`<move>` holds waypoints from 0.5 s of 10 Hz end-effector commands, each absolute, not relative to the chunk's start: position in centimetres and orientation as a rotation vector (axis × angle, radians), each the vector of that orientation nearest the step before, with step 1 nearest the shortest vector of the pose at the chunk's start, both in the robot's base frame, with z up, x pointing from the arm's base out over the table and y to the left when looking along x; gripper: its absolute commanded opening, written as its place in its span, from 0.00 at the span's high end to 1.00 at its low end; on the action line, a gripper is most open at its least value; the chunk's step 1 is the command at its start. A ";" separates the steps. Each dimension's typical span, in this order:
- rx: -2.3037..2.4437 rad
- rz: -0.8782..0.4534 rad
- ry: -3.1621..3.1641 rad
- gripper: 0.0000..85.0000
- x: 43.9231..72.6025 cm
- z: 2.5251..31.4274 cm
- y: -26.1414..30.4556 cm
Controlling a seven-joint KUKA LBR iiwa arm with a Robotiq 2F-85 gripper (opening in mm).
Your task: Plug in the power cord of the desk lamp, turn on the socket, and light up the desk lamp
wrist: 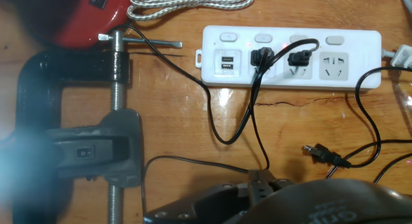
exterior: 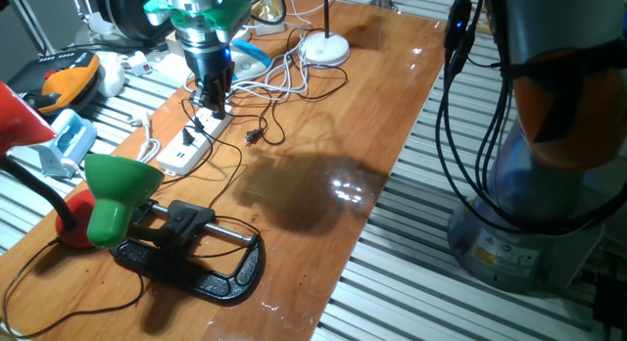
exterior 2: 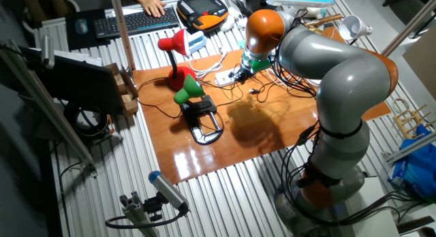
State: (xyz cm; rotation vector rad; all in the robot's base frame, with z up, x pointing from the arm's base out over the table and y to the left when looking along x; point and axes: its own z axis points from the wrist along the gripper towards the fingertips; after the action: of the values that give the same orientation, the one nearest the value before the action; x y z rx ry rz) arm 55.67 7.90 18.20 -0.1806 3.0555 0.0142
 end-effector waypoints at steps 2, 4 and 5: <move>-0.181 0.014 3.054 1.00 55.7 18.2 7.9; -0.183 0.011 3.052 1.00 55.7 18.2 7.9; -0.183 0.011 3.052 1.00 55.7 18.1 7.9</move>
State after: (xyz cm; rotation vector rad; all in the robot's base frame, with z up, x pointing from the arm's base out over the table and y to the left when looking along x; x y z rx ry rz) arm 55.70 7.88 18.13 -0.1838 3.0523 0.0115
